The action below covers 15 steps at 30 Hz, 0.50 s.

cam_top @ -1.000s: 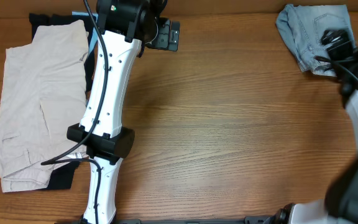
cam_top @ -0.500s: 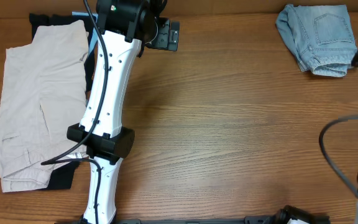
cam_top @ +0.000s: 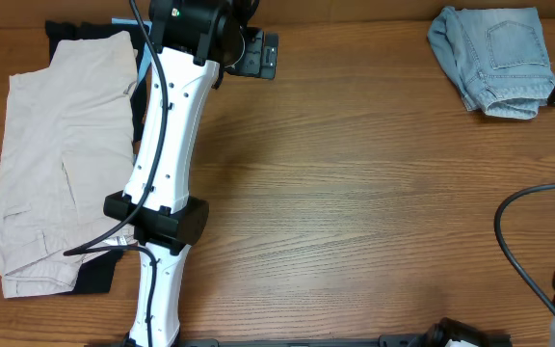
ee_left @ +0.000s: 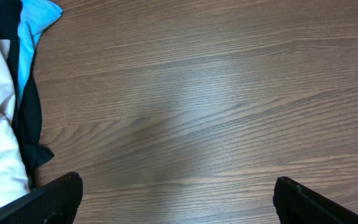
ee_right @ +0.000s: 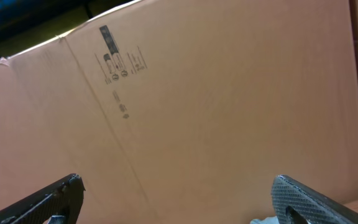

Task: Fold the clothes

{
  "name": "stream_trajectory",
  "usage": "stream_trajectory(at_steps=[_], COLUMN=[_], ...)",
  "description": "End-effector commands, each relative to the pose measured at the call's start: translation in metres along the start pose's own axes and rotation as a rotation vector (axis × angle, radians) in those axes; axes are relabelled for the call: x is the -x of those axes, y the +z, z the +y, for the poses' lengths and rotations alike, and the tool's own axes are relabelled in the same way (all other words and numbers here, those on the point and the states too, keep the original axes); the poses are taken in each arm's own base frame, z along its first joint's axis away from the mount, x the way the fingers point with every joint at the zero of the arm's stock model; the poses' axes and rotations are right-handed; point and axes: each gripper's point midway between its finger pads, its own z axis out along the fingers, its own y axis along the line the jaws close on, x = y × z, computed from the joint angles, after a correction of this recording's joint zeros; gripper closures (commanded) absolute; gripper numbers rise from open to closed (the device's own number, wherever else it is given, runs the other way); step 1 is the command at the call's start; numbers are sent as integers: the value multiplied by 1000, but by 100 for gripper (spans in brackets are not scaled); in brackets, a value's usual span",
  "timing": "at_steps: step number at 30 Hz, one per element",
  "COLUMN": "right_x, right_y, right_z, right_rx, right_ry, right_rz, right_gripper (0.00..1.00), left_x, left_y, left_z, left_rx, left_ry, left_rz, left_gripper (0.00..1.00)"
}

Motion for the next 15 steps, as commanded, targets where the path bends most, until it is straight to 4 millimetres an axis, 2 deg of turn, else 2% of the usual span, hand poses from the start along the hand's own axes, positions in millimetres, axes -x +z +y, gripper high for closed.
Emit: stream_trajectory(at_steps=[1,4,10,15], right_x=[-12,-36,-120,-183], right_y=[-1,-6,-27,-59], right_z=[3,6,8,5], right_rx=[-21,-35,75,192], right_ry=[-75,-156,-146,-147], right_rz=[-1,26,100,62], right_gripper=[0,0,0,0], left_x=[1,1,1,1], left_y=[1,1,1,1], left_z=[3,3,3,3], left_rx=[16,16,16,16], left_ry=[19,19,19,19], left_rz=[-5,-5,-5,-5], left_gripper=[0,0,0,0])
